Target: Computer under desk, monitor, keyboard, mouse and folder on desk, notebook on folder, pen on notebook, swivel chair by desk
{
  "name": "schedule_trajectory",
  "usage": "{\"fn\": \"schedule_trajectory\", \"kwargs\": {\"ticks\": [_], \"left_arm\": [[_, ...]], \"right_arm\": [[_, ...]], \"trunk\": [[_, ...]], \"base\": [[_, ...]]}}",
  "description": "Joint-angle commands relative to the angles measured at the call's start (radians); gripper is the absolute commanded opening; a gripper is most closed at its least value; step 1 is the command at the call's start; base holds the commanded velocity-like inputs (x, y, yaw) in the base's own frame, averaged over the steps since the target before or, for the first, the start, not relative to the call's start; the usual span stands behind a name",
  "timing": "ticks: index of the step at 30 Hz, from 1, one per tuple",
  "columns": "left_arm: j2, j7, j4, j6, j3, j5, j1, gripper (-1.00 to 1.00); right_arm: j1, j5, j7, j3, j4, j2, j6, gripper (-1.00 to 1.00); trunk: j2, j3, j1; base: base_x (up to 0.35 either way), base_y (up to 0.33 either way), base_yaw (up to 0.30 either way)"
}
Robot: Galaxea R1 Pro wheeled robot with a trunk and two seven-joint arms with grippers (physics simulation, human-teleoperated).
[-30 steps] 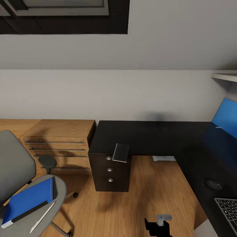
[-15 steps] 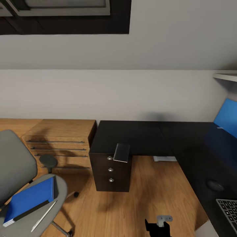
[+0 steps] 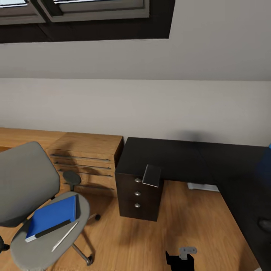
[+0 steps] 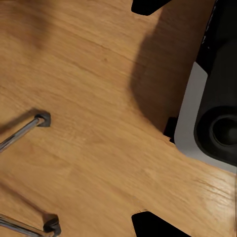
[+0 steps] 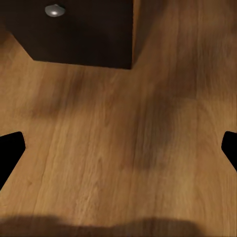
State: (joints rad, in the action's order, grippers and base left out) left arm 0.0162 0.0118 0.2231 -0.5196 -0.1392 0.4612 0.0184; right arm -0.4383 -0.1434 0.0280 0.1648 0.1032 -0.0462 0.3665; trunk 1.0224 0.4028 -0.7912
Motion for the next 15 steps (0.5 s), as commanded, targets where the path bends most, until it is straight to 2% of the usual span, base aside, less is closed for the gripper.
{"fn": "schedule_trajectory", "kwargs": {"ticks": [1,15], "left_arm": [[0.001,0.001,-0.001,-0.004,-0.009,0.009,0.001,1.0],[0.0,-0.001,0.001,-0.007,-0.01,0.005,0.001,1.0]], "right_arm": [[0.0,-0.008,0.003,0.009,0.0,0.0,0.003,1.0],[0.0,-0.007,0.003,0.01,0.0,0.004,0.005,1.0]], "trunk": [[0.001,0.001,0.0],[0.001,0.007,0.0]], "base": [[0.0,0.0,0.261],[0.0,0.0,0.263]]}}
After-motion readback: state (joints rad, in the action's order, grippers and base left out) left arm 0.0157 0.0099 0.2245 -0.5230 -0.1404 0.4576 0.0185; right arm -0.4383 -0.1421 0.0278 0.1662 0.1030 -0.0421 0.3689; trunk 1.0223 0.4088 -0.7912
